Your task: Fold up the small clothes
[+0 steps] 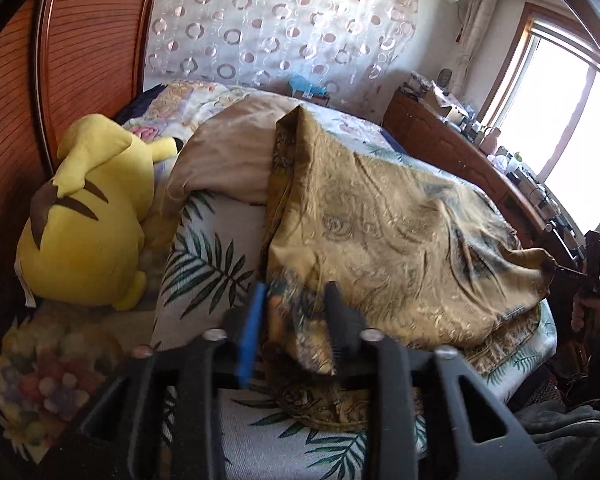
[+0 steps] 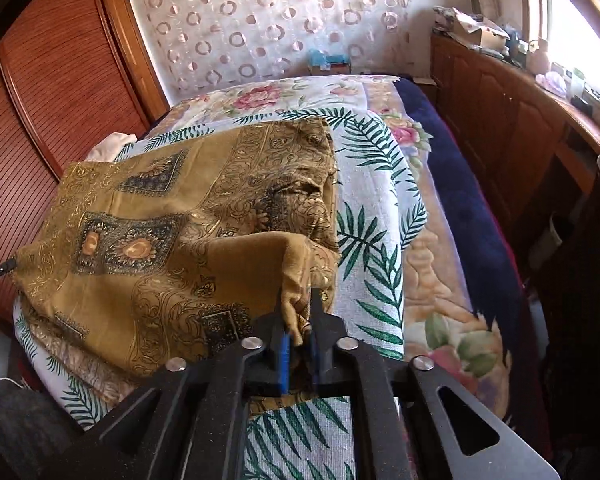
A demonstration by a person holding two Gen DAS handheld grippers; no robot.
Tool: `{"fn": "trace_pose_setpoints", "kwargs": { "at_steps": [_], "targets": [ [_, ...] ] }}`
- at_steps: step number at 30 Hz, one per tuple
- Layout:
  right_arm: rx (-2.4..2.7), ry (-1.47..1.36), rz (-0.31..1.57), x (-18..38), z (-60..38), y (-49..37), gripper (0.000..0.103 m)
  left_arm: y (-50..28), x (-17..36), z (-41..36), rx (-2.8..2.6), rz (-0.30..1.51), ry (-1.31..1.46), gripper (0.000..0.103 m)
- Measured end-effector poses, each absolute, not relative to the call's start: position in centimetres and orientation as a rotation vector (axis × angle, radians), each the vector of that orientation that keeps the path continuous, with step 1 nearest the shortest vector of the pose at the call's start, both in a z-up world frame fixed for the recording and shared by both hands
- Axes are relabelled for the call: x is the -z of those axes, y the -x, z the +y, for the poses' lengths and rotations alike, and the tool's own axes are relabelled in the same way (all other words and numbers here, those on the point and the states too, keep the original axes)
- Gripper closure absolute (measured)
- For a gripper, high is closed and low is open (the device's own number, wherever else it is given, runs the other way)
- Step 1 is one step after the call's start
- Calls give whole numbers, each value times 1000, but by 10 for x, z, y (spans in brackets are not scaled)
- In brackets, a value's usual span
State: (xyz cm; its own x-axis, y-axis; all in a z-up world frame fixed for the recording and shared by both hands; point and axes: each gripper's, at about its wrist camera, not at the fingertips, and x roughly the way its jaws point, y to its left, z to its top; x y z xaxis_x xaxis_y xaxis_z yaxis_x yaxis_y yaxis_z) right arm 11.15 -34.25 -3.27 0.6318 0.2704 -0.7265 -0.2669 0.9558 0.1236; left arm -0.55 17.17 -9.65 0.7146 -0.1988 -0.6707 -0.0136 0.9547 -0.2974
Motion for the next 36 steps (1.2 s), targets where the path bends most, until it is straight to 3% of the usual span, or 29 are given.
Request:
{"fn": "trace_pose_setpoints", "kwargs": {
  "at_steps": [2, 4, 6, 9, 11, 12, 13, 20, 36],
  "targets": [
    [-307, 6, 830, 34, -338, -107, 91, 3, 95, 172, 108, 766, 283, 63],
    [-286, 37, 825, 31, -330, -102, 82, 1, 91, 170, 112, 764, 267, 62],
    [-284, 57, 811, 28, -327, -95, 66, -5, 87, 169, 102, 756, 243, 62],
    [-286, 83, 793, 20, -319, -82, 60, -11, 82, 168, 93, 747, 226, 62],
    [-277, 109, 772, 17, -315, -80, 59, -15, 82, 165, 91, 745, 215, 49],
    [-269, 122, 761, 15, -312, -79, 58, -15, 83, 164, 91, 742, 213, 33],
    [-266, 127, 754, 14, -309, -78, 58, -16, 84, 163, 95, 738, 214, 25],
    [-269, 119, 732, 19, -302, -88, 52, -25, 95, 161, 64, 768, 207, 24],
    [-249, 112, 760, 27, -282, -192, 52, -56, 86, 167, 20, 745, 171, 24]
  ]
}}
